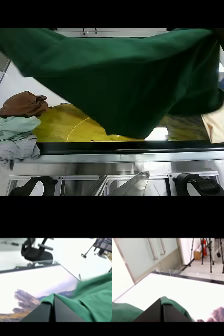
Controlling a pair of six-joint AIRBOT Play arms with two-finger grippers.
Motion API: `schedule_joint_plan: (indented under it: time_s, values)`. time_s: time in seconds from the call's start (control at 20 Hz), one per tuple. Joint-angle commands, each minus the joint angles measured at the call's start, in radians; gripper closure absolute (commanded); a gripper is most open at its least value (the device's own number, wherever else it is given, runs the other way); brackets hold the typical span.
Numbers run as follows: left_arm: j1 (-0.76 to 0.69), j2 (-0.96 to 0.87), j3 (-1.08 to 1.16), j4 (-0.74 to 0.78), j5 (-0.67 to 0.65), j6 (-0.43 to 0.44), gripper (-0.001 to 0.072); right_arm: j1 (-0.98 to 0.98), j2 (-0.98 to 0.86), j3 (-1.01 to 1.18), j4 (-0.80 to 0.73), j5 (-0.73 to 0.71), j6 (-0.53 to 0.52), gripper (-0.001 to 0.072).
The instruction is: Fold the shirts.
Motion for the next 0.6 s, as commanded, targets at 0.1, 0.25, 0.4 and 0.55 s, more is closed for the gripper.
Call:
schedule_joint_plan:
  time_s: [0.1,0.25,0.4,0.55]
  values:
    - [-0.083,-0.213,0.035,0.103,-0.091,-0.009,0.0690,0.092,-0.238,0.001,-0.006,0.035,-0.002,0.0684]
    - [-0.224,-0.422,0.035,0.297,-0.093,-0.017,0.0690,0.108,-0.482,0.001,-0.006,0.035,-0.003,0.0685]
    - [-0.303,-0.625,0.036,0.434,-0.099,-0.023,0.0690,0.105,-0.708,0.002,-0.005,0.030,-0.013,0.0374]
    - [-0.282,-0.761,0.037,0.470,-0.115,-0.036,0.0150,0.050,-0.804,0.005,-0.005,0.061,-0.013,0.0132]
